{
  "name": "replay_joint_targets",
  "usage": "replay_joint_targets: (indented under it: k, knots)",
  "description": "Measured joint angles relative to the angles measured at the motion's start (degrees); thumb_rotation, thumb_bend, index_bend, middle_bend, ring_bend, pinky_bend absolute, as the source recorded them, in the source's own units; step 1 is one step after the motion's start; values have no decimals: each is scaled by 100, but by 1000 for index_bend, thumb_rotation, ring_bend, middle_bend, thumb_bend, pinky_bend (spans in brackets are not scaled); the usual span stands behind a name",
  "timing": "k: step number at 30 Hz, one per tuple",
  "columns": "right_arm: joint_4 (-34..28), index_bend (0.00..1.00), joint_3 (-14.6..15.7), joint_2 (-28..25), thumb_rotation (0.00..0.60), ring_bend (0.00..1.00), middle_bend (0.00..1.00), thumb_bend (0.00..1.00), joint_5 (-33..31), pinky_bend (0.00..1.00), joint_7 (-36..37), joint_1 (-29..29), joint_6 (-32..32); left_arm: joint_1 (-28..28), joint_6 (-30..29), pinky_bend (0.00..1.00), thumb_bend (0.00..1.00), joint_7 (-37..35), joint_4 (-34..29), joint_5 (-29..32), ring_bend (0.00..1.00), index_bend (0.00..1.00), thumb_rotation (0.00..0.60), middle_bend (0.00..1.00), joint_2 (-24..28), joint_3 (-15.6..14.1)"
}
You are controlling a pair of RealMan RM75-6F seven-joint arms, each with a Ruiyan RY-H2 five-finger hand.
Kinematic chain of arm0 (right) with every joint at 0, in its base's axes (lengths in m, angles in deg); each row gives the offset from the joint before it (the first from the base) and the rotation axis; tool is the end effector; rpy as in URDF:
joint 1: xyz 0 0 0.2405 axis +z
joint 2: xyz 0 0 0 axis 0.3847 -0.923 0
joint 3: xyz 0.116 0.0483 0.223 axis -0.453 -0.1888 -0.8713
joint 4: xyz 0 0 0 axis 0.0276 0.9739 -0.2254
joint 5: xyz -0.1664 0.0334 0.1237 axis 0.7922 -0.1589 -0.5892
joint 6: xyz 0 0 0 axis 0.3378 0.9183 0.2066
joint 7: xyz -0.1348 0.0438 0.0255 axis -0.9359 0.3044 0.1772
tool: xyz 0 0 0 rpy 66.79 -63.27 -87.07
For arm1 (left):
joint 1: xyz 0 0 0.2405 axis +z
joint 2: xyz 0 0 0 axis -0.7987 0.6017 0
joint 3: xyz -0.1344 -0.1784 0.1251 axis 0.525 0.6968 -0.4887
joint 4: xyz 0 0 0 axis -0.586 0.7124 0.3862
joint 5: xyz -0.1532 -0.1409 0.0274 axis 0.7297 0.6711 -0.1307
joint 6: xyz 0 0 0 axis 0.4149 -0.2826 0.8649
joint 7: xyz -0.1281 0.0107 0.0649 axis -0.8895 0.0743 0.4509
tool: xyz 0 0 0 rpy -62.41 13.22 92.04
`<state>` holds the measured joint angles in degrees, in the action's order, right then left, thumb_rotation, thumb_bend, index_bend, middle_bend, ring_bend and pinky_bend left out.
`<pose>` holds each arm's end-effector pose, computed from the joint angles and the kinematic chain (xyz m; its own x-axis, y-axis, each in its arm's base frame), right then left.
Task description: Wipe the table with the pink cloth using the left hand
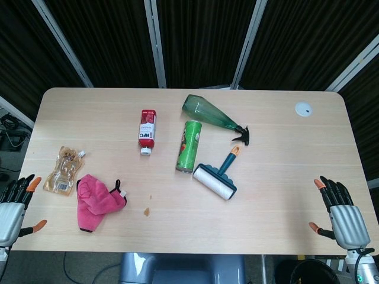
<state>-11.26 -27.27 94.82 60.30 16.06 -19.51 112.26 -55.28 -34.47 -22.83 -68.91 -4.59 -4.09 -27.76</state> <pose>-0.3111 -0.1604 0.1435 0.3560 -0.0588 0.9326 -0.9335 -0.0691 0.3519 -0.3180 0.1497 0.1381 0.4787 0.1258 0.8689 0.8769 -0.0190 -0.4804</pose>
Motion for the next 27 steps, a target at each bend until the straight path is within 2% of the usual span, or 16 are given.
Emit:
replay_joint_targets:
  k: [10, 14, 27]
  knots:
    - [-35, 0, 2, -7, 600, 0, 0, 0, -2, 4, 0, -3, -5, -450, 1168, 0, 0, 1169, 9, 561, 0, 0, 600, 0, -46, -52]
    - [-31, 0, 1, -5, 600, 0, 0, 0, 2, 4, 3, 0, -7, -733, 1547, 0, 0, 1589, 274, 779, 0, 0, 600, 0, -332, 1]
    - [-23, 0, -24, 1, 600, 0, 0, 1, -51, 4, 74, 15, -41, -1224, 2081, 0, 1, 2216, 963, 1129, 0, 0, 600, 0, -1233, 118]
